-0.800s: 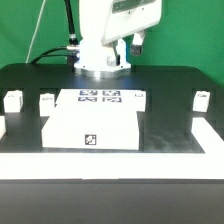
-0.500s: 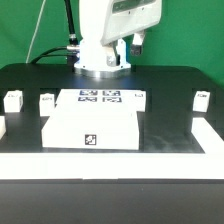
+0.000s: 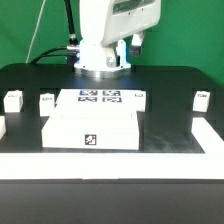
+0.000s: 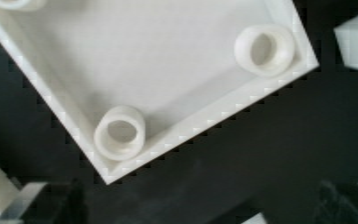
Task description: Assemble one leg
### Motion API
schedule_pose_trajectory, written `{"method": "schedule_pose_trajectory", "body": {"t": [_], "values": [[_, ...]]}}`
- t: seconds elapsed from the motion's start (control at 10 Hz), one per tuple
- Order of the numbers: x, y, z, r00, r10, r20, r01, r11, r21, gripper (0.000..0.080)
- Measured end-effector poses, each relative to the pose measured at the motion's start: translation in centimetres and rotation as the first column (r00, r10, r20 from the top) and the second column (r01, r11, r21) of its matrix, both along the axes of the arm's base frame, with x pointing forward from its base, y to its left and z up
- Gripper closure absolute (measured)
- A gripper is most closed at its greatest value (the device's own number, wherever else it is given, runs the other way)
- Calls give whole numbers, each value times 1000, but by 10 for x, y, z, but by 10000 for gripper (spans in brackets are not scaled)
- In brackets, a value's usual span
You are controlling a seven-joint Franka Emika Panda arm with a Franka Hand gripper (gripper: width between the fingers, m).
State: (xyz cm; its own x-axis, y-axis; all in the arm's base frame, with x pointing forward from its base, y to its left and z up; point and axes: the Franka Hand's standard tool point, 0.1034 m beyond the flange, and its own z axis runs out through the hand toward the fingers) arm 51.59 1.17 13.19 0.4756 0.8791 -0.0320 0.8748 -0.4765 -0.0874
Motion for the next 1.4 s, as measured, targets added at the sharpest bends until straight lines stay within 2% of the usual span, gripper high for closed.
{"method": "schedule_pose_trajectory", "body": {"t": [0.4,0.7,0.9,1.0,1.1,1.2,1.4], "values": [[-16,-16,-31,968,252,-10,-252,968,23,150],[-17,-17,-31,973,230,-16,-230,973,23,150],[-17,-18,-34,947,320,24,-320,947,21,150],[-27,-16,-45,934,353,60,-355,935,13,150],[-45,-14,-60,911,403,84,-405,914,8,150],[-53,-13,-68,905,416,86,-418,909,9,150],[-68,-21,-89,897,437,65,-439,898,14,150]]}}
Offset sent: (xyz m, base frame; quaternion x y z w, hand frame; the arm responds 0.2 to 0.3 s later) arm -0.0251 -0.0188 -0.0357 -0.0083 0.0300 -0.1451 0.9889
